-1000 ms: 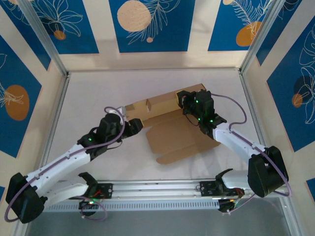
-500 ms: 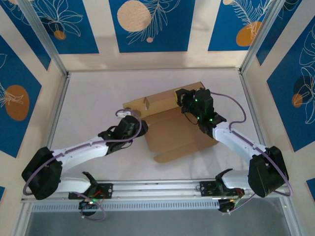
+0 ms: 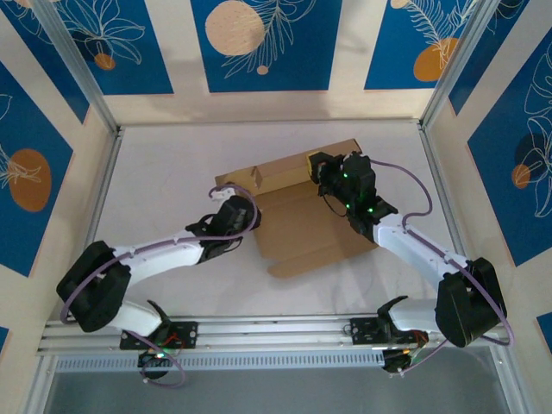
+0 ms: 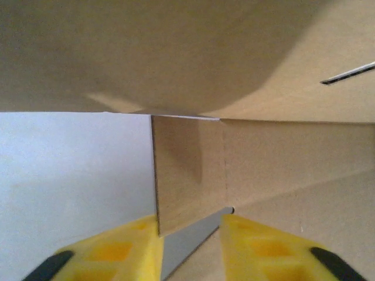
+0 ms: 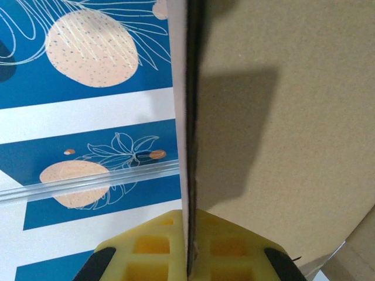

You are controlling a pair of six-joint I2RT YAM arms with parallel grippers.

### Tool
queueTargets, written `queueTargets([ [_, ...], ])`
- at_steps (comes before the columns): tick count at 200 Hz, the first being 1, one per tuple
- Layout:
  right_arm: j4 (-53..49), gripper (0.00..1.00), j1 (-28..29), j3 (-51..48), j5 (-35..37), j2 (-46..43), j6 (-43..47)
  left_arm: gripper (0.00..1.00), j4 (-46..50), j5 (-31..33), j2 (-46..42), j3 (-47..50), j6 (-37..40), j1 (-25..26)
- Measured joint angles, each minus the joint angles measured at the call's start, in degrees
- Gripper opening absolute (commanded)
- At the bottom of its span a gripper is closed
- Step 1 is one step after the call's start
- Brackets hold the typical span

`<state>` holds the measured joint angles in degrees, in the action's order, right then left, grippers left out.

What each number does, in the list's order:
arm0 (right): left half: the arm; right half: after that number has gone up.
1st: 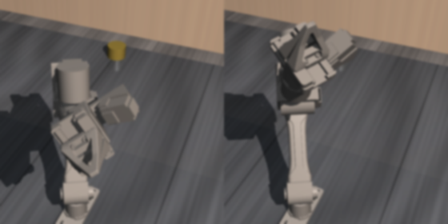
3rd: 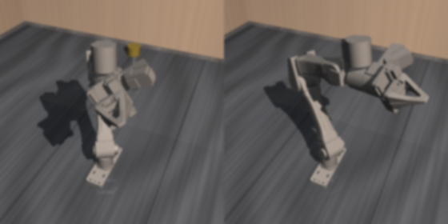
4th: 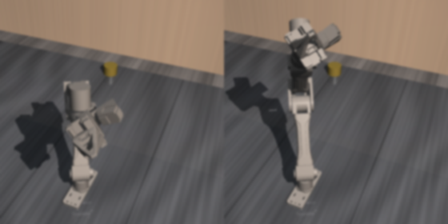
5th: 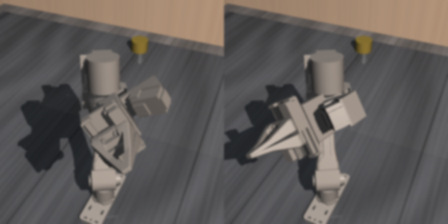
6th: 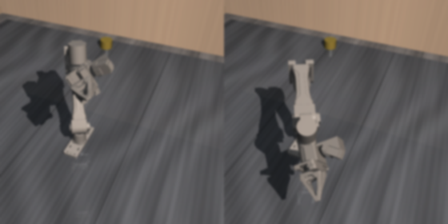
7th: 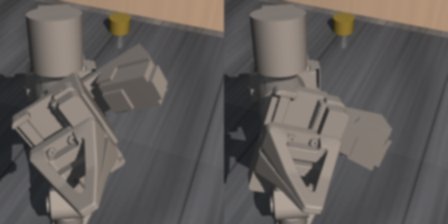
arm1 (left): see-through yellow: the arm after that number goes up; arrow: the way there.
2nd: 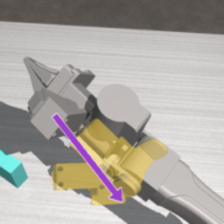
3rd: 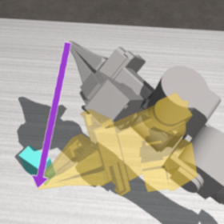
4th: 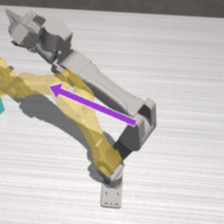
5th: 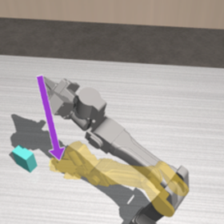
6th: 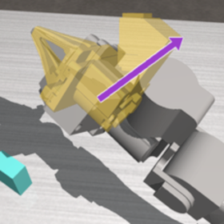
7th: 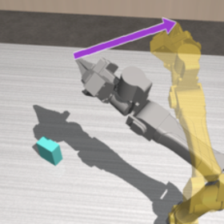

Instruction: Fold the paper box

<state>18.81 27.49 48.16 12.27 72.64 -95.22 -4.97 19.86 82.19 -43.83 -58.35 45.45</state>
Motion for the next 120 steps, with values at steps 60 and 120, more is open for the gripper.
queueTargets([
  [60,-0.07,0.00,2.08,0.00,2.49,-0.13,1.09,0.02,5.09,2.43,2.80,-4.90,2.80,0.42],
  [120,-0.02,0.00,5.25,0.00,5.90,1.11,2.16,0.04,16.92,8.02,8.57,-14.03,6.73,2.75],
])
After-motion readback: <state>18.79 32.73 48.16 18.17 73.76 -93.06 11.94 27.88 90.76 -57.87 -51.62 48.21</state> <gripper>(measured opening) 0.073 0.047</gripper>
